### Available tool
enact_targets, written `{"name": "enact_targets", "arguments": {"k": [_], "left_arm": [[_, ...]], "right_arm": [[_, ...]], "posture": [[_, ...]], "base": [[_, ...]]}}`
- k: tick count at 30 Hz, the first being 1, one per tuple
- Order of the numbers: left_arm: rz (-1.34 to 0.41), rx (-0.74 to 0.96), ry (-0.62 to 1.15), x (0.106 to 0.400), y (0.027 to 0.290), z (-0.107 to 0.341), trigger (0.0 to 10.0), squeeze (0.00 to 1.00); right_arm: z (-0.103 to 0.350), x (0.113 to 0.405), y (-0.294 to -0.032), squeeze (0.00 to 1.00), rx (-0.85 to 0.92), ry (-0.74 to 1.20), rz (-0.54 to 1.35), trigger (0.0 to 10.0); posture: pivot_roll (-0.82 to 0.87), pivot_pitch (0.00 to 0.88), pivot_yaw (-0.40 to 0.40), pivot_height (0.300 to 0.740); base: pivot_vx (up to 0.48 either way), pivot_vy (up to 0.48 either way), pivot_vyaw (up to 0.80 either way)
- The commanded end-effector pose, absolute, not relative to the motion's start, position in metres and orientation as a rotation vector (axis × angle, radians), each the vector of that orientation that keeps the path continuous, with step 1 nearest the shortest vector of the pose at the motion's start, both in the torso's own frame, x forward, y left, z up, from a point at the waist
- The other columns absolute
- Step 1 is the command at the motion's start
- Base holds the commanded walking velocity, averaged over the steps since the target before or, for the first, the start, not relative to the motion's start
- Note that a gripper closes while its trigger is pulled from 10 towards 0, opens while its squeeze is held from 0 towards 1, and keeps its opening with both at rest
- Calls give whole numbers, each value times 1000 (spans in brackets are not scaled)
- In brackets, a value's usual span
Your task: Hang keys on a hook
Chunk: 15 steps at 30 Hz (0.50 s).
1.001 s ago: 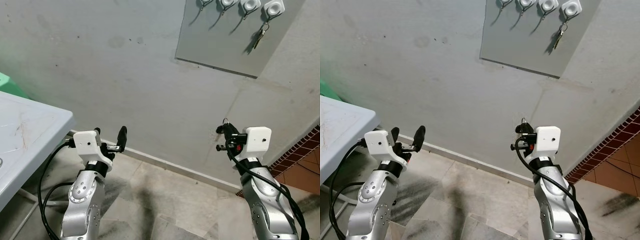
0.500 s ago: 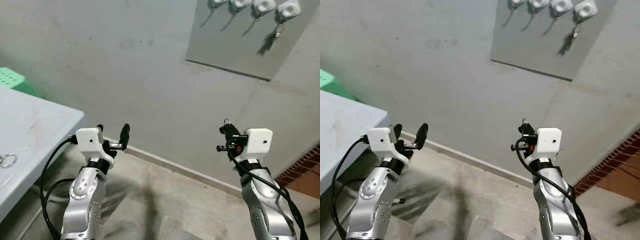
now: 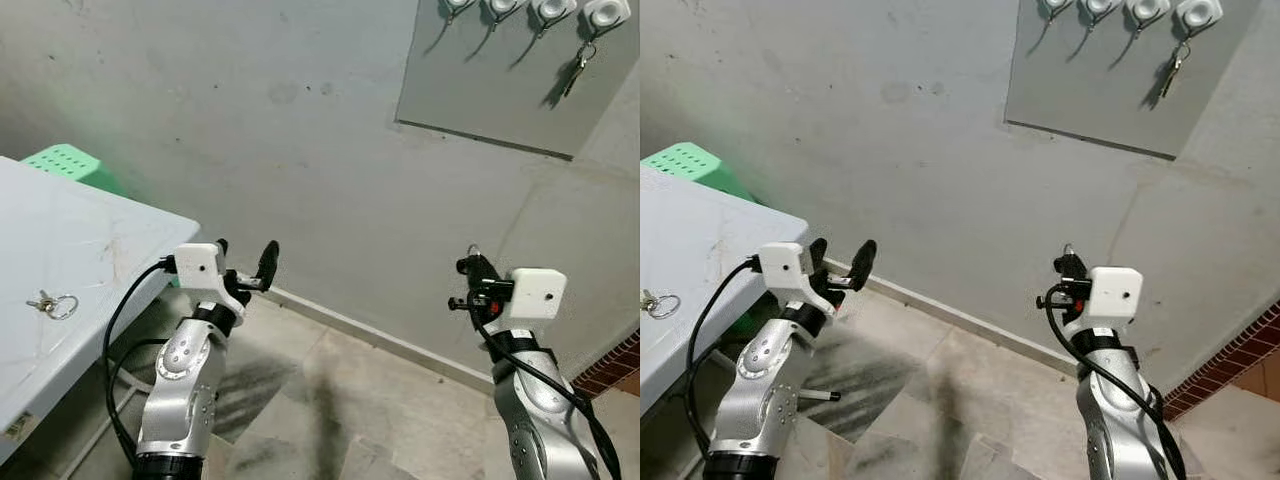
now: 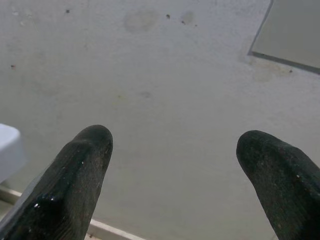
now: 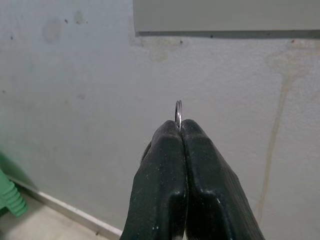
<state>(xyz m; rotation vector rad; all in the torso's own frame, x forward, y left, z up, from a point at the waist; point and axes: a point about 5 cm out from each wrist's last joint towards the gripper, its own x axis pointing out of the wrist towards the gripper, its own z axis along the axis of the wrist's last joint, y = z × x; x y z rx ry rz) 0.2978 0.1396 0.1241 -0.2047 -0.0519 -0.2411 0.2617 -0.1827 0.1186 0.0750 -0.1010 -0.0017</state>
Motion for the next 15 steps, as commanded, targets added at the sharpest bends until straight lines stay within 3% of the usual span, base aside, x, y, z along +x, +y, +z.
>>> {"name": "enact_targets", "arguments": {"k": [1,15], "left_arm": [[-253,-206,-51,300,140,124,10000,0],[-290,-194,-57,306,132,125,10000,0]], "right_arm": [[124,259,-184,0,73,-128,-15,10000],[121,256,-192,0,58,-113,-66,10000]], "posture": [[-115,76,64,740],[-139,80,77,740]], "base": [[0,0,0],[0,0,0]]}}
